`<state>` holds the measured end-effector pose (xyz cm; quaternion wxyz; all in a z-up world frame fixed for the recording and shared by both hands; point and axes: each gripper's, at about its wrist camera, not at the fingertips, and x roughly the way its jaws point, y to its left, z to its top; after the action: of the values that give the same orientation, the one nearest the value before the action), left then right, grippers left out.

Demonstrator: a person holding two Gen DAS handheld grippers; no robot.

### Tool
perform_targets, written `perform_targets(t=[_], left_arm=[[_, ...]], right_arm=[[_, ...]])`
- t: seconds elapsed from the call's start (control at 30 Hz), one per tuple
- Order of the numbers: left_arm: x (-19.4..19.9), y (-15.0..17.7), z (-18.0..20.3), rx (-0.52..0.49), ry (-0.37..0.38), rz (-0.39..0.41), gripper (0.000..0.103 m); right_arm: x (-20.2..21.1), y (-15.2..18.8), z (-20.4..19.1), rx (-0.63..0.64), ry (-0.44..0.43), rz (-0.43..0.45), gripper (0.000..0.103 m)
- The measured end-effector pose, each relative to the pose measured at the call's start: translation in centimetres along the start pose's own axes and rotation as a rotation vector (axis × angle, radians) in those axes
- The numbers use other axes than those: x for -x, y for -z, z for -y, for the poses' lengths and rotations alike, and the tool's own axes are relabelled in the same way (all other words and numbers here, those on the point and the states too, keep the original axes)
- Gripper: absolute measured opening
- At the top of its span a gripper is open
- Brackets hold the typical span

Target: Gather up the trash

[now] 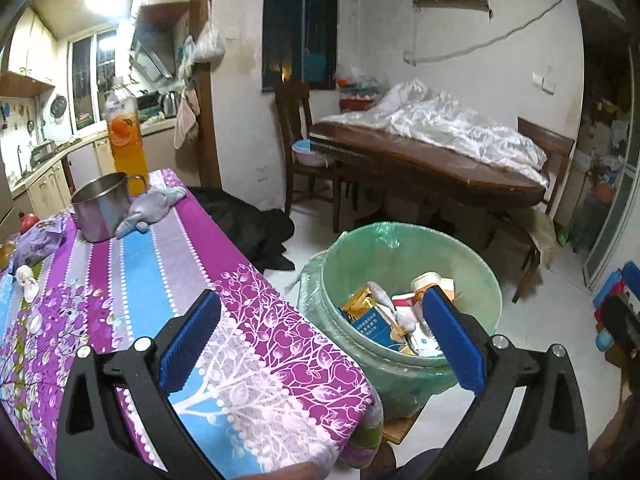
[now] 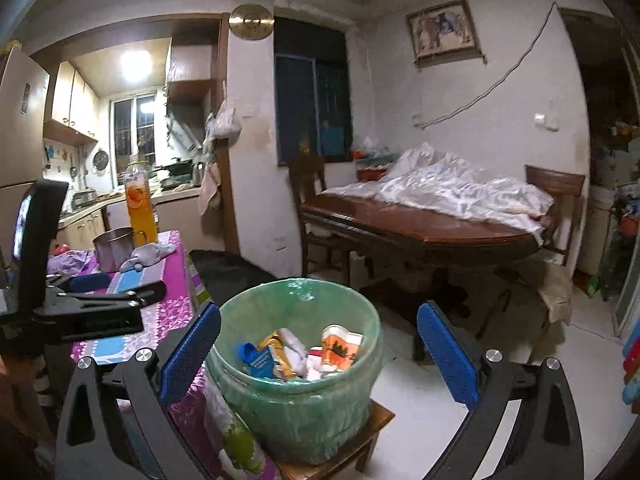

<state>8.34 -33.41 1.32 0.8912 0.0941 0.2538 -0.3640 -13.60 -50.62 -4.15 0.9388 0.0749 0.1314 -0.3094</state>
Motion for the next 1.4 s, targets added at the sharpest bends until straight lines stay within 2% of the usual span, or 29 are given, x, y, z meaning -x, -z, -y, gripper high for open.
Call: perform_targets(t=[0.23, 0.37, 0.5, 0.77, 1.07, 1.4], left_arm=[[3.5, 1.3, 1.0, -0.008, 0.011, 0.097, 0.097], [5.1, 2.0, 1.2, 0.003, 0.043, 0.115, 0.097], [6.5, 3.0, 1.4, -0.005, 0.04, 0.141, 0.097], [8.3, 4.9, 1.9, -0.046, 0.041, 0.153, 0.097], [10.1, 5.9, 1.8, -0.04, 0.057, 0.175, 0.097], [11.3, 6.4, 1.4, -0.022, 0.049, 0.2, 0.097]], right_arm=[[3.3, 1.5, -0.3, 0.006, 0.015, 0.027, 0.098], [5.0, 2.1, -0.4, 0.015, 0.021, 0.053, 0.098], [6.6, 2.6, -0.4, 0.001, 0.017, 0.074, 0.098], [9.1, 3.5, -0.3, 0.004, 0.024, 0.117, 0.098], [10.2, 4.1, -1.0, 0.019, 0.056, 0.156, 0.098], [11.0, 3.7, -1.2, 0.007, 0.053, 0.183, 0.098]])
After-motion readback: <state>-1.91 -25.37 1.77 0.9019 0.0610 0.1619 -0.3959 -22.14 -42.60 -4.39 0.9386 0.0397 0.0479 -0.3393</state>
